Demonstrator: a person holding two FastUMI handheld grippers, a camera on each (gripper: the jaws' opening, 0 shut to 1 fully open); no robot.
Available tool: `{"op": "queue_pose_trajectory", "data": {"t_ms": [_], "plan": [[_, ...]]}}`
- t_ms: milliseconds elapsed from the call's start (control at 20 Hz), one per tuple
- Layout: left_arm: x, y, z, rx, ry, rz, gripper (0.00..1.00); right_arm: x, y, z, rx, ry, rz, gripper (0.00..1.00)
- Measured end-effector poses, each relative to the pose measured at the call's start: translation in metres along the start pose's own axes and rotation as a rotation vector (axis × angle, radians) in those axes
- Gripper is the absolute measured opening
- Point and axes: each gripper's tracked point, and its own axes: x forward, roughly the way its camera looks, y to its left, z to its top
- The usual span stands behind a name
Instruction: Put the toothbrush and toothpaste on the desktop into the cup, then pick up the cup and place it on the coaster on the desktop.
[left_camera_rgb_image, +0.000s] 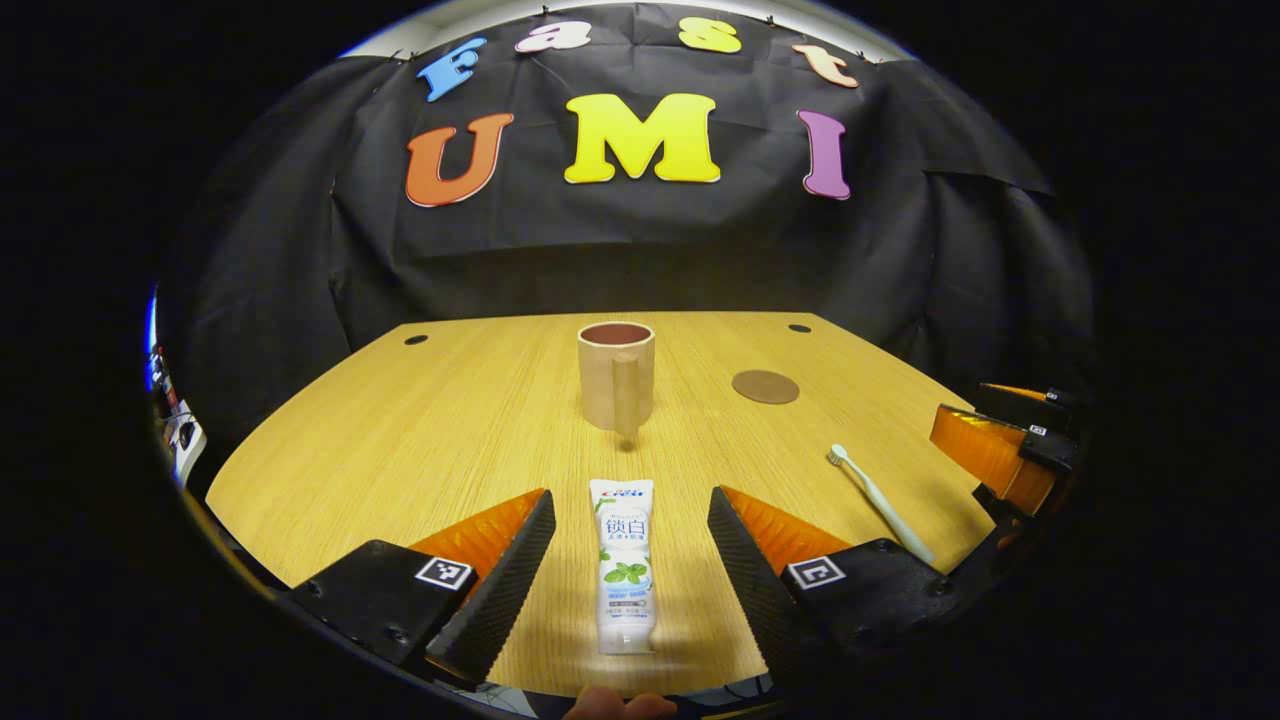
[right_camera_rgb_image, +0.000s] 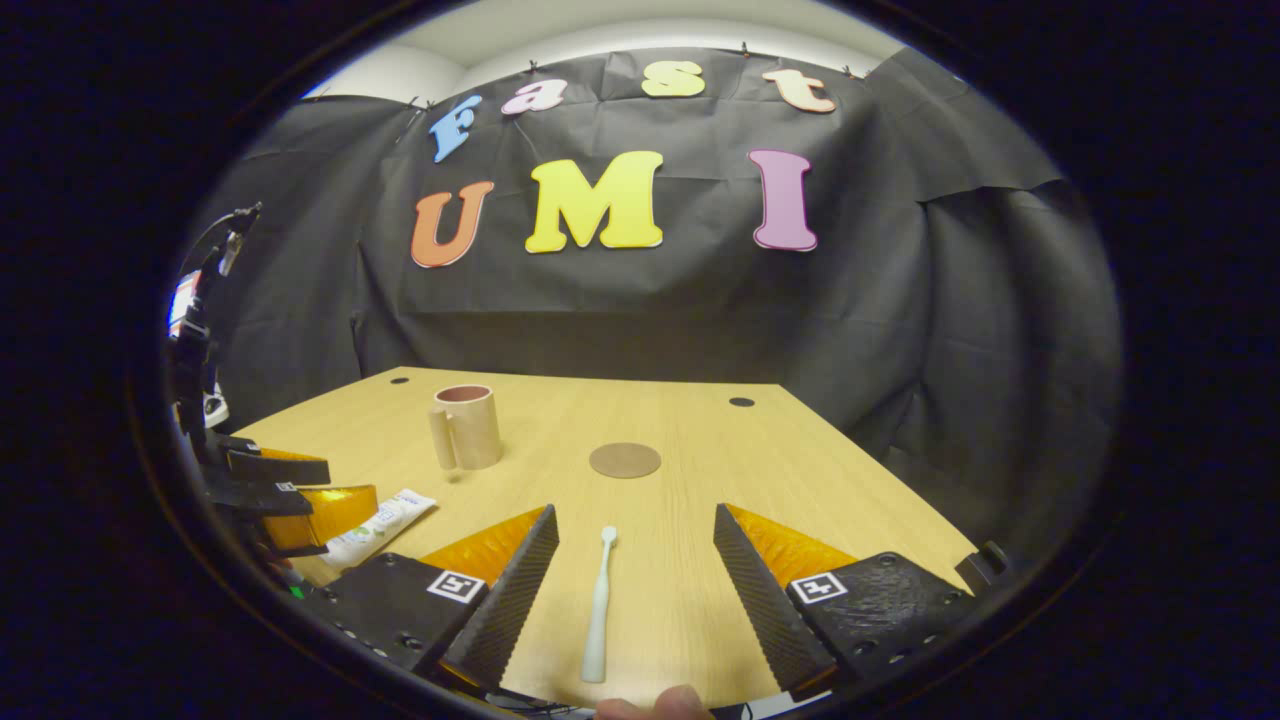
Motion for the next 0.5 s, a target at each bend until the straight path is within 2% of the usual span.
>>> {"op": "queue_pose_trajectory", "data": {"t_ms": [50,500], "plan": [[0.003,-0.001,-0.004,-0.006,0.022,-0.007,0.98,0.000,-0.001,-0.001,-0.003,0.003,-0.002,0.97],[0.020,0.006,-0.027,-0.019,0.128,-0.010,0.98,0.007,0.002,-0.013,-0.007,0.032,-0.009,0.95]]}}
